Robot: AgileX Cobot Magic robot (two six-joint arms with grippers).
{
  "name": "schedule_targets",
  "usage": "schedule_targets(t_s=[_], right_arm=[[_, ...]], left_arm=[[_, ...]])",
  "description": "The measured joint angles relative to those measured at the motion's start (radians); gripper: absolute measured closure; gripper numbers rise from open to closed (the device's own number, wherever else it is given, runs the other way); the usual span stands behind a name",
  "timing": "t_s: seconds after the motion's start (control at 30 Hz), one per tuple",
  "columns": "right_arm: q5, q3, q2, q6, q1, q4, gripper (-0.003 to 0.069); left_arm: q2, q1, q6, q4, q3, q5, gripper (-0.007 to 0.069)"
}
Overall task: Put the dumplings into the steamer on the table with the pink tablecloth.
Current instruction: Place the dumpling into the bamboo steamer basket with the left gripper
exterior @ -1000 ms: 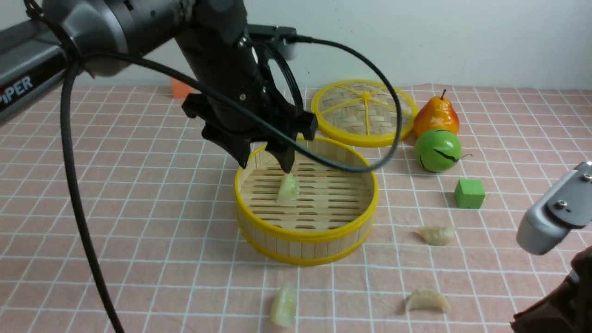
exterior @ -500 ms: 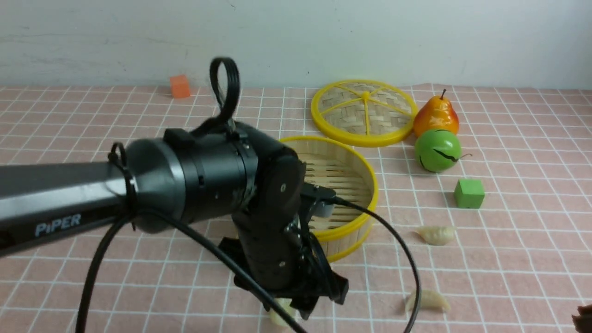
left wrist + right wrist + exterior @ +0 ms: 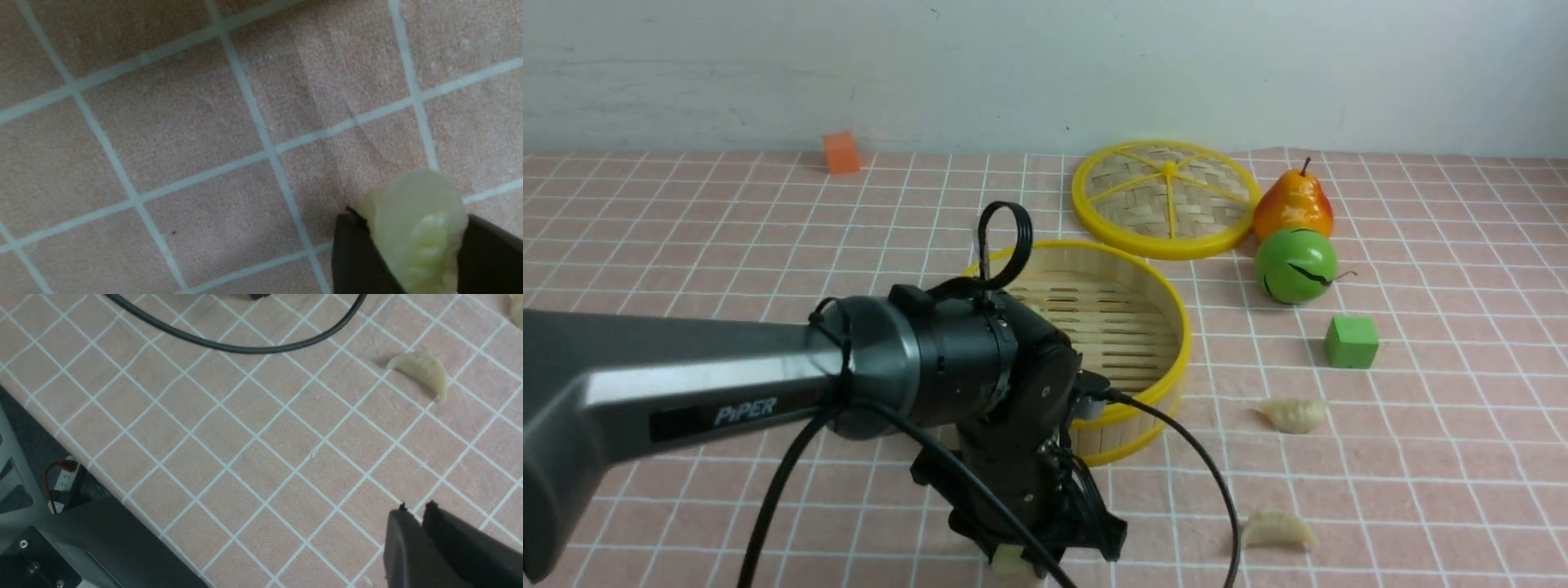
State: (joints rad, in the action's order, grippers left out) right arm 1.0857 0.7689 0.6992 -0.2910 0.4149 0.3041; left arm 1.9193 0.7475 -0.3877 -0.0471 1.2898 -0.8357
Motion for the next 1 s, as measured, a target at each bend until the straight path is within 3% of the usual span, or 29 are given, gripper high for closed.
schedule_targets(t_s=[0.3,0.53,0.9,1.0], right_arm=[[-0.028,-0.008,0.0,0.0,0.0,0.0,0.0596],[-0.043,-0.008,0.0,0.0,0.0,0.0,0.0592],[-0.025,-0.008,0.0,0.009,0.0,0.0,0.0583],[-0.025,-0.008,0.0,0.039,0.0,-0.01,0.0583]], left_arm=[[-0.045,-0.007,0.023,-0.105,0.353,-0.116,0.0337],[0.136,-0.096,0.024,-0.103,0.652,-0.132,0.0337],[0.363,-0.128,0.025,-0.107,0.758,-0.079,0.0335],[0.387,-0.128,0.025,-0.107,0.761,-0.059,0.0298]])
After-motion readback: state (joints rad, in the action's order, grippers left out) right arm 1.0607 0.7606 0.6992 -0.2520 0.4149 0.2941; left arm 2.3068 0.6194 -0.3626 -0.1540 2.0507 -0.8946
